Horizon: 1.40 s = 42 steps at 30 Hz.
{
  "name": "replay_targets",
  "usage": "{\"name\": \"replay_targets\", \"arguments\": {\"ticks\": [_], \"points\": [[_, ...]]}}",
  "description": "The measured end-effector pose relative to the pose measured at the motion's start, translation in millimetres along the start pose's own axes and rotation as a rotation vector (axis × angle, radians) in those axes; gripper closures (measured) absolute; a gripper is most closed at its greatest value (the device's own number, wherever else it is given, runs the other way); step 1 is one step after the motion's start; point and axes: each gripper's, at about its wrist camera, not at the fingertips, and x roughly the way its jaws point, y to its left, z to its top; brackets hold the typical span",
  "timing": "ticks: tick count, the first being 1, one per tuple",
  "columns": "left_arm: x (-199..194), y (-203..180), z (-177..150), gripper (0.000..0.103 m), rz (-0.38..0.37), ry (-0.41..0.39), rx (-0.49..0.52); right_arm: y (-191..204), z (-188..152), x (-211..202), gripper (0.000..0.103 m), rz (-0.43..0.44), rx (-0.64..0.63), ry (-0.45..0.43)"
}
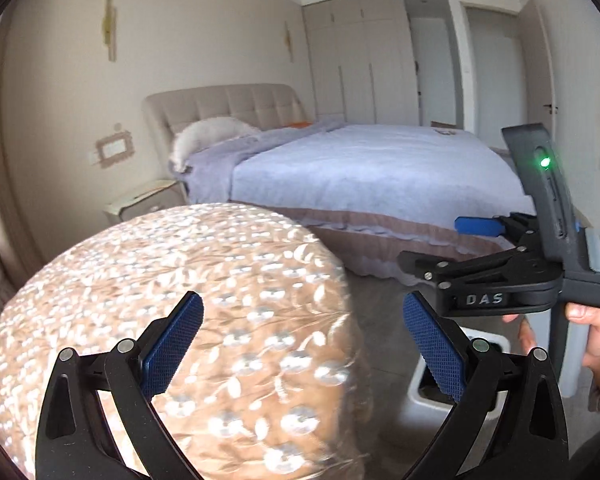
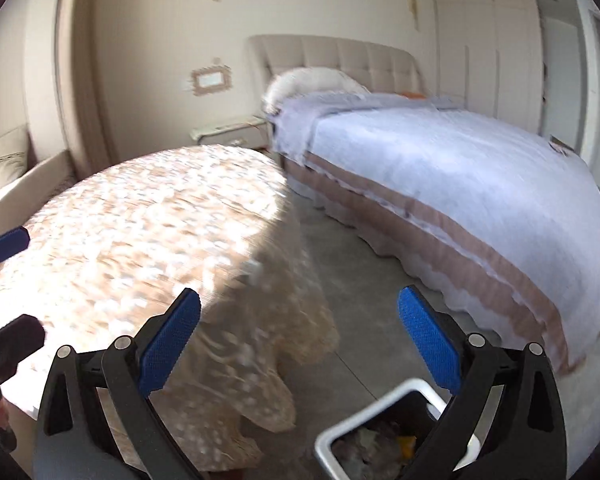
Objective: Collect trash
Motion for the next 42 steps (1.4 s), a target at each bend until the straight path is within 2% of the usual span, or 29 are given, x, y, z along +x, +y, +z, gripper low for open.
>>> {"name": "replay_targets", "arguments": {"ticks": [2,7,13,18,21,26,32,42], "points": [[-13.4,16.5,-3.4,0.005,0.067,-0.014,-0.012,19.8,10.1,-5.7,0.004,0.031,-0.029,-0.028],[-51.4,65.2,-7.7,0.005,0.181,-0.064,-0.086,76.2,29.2,-25.7,0.004,0.086,-0.112,-0.116],[-85.4,112.8,-13.2,0.005,0.342,-0.076,-0.140,138.8,40.5,-36.4,0.004,0.152,-0.194,-0.159],[-105.6,133.8,-23.4,0.005,0.393,-0.074,-0.169,185.9,41.3,-40.2,0.004,0.194,-0.242,-0.170],[-112.0,141.4,-28.6,0.005,0.466,-0.061,-0.157,204.6,41.7,-41.7,0.004,0.208,-0.264,-0.177],[-119.9,159.0,-37.7,0.005,0.547,-0.024,-0.146,231.2,42.9,-41.7,0.004,0.219,-0.288,-0.177],[-128.1,179.9,-43.1,0.005,0.550,-0.023,-0.223,252.3,43.1,-38.4,0.004,0.217,-0.314,-0.168],[-130.6,181.5,-43.7,0.005,0.561,-0.033,-0.220,264.4,41.0,-40.9,0.004,0.201,-0.337,-0.174]]}}
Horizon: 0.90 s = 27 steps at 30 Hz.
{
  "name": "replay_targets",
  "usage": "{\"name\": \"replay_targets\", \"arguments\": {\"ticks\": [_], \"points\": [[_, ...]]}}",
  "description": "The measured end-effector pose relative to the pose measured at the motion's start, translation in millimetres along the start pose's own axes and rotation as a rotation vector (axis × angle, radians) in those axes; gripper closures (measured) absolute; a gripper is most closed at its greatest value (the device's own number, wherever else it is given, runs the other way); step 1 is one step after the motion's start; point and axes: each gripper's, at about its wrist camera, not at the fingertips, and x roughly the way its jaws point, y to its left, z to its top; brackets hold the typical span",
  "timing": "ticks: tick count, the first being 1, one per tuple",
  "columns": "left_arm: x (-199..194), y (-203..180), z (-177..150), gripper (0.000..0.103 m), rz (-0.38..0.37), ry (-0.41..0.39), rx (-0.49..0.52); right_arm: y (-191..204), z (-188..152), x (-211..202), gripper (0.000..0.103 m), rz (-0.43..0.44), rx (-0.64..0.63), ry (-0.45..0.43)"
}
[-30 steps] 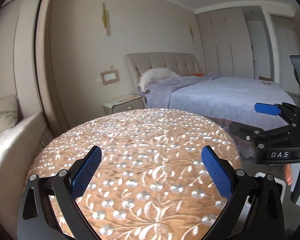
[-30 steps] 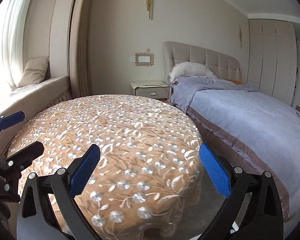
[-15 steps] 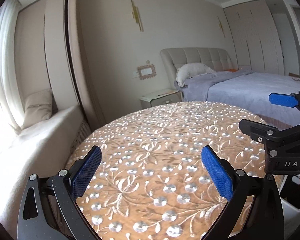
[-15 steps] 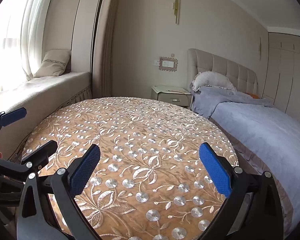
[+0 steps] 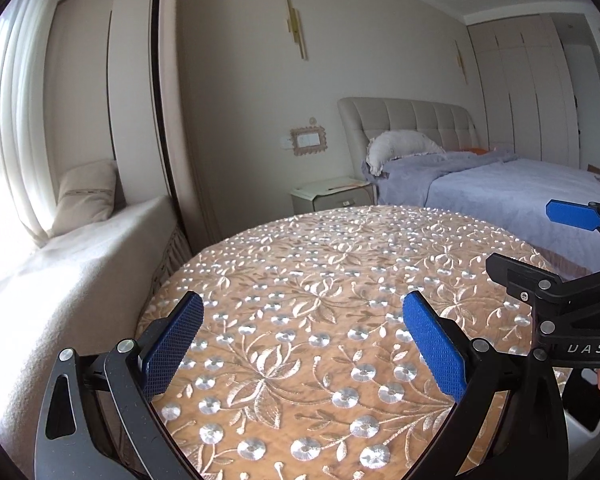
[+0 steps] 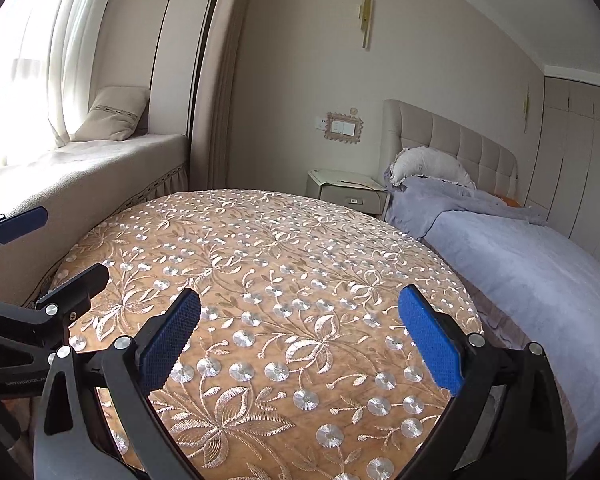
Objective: Collect trash
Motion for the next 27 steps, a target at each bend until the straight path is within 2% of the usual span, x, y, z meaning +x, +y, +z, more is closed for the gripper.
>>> {"name": "replay_targets", "arguments": {"ticks": [19,27], "points": [[-0.3,-4.6,1.8,0.005,0.002,0.010,0.012,-8.2,-1.0,-2.5,0.004,0.004,0.021,-0.004],[2.7,-0.6,3.6,0.005,-0.009,0.026,-0.014,-9.5,-3.0,-1.0,0.004,0.004,0.030,0.004]]}}
